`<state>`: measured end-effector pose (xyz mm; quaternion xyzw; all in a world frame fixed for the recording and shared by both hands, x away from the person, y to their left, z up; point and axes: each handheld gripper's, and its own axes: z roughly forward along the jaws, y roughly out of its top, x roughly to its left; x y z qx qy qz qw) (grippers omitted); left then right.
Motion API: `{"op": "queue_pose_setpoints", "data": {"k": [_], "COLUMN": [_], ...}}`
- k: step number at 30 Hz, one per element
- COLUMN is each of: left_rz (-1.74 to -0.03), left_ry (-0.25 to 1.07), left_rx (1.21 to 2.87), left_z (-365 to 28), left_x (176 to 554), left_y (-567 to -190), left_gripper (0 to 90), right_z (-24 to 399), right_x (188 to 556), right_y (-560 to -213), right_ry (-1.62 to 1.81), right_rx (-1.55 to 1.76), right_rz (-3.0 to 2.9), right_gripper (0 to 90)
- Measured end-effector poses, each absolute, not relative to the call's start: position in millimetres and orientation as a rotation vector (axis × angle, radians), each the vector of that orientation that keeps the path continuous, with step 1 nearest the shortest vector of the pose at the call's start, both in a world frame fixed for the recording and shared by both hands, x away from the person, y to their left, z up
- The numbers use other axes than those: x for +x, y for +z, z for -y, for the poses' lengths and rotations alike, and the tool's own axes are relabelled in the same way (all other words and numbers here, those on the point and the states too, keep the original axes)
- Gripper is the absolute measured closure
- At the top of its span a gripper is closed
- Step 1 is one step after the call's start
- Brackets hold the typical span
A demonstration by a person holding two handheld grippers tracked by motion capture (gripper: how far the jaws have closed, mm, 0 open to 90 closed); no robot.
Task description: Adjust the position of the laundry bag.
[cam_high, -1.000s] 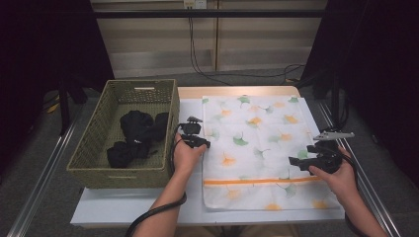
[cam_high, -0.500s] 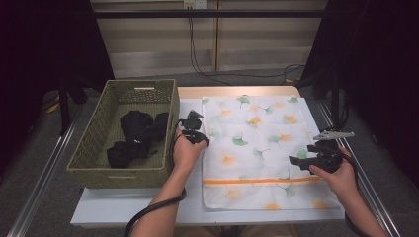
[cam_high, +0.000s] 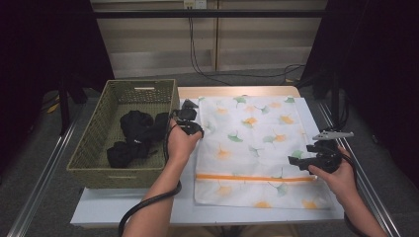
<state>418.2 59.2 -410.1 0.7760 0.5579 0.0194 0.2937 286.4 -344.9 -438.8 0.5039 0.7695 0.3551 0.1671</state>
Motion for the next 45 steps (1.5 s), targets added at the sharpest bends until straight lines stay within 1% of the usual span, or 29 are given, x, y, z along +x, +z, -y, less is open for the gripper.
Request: {"op": "queue_pose_setpoints", "data": {"k": [4, 9, 13, 16, 20, 34, 36, 38, 41, 42, 43, 44, 45], "left_rz": [-1.513, -1.506, -1.530, -1.539, -1.546, -1.554, -1.553, -1.548, -1.508, -1.508, -1.502, -1.495, -1.483], "left_ry": [0.041, 0.048, 0.032, 0.043, 0.010, 0.026, 0.034, 0.042, 0.043, 0.043, 0.046, 0.045, 0.048], "left_rx": [2.064, 2.070, 2.055, 2.038, 2.016, 2.008, 2.006, 1.992, 2.000, 2.000, 1.995, 1.990, 1.982], "left_z": [-65, -76, -84, -88, -95, -98, -99, -98, -96, -96, -94, -93, -90], "left_x": [418, 417, 416, 415, 415, 415, 415, 414, 412, 412, 411, 410, 409], "left_y": [-404, -402, -400, -397, -392, -385, -385, -384, -383, -383, -383, -384, -383], "left_gripper": [89.8, 89.6, 89.6, 89.5, 89.5, 88.1, 80.4, 74.7, 62.6, 59.4, 59.4, 52.1, 48.5], "right_z": [343, 342, 341, 340, 340, 339, 339, 339, 339, 339, 339, 340, 340], "right_x": [287, 286, 286, 286, 285, 285, 285, 285, 285, 285, 285, 285, 285], "right_y": [-439, -438, -438, -437, -437, -437, -437, -437, -436, -436, -436, -436, -436], "right_ry": [1.014, 1.012, 1.012, 1.018, 1.021, 1.020, 1.018, 1.018, 1.025, 1.025, 1.024, 1.023, 1.023], "right_rx": [1.428, 1.431, 1.428, 1.423, 1.420, 1.425, 1.427, 1.424, 1.423, 1.423, 1.421, 1.412, 1.418], "right_rz": [-2.194, -2.192, -2.196, -2.199, -2.198, -2.198, -2.198, -2.200, -2.199, -2.199, -2.200, -2.200, -2.197], "right_gripper": [7.8, 7.9, 7.9, 7.8, 7.9, 7.8, 7.8, 7.8, 7.8, 7.8, 7.8, 7.8, 7.8]}}
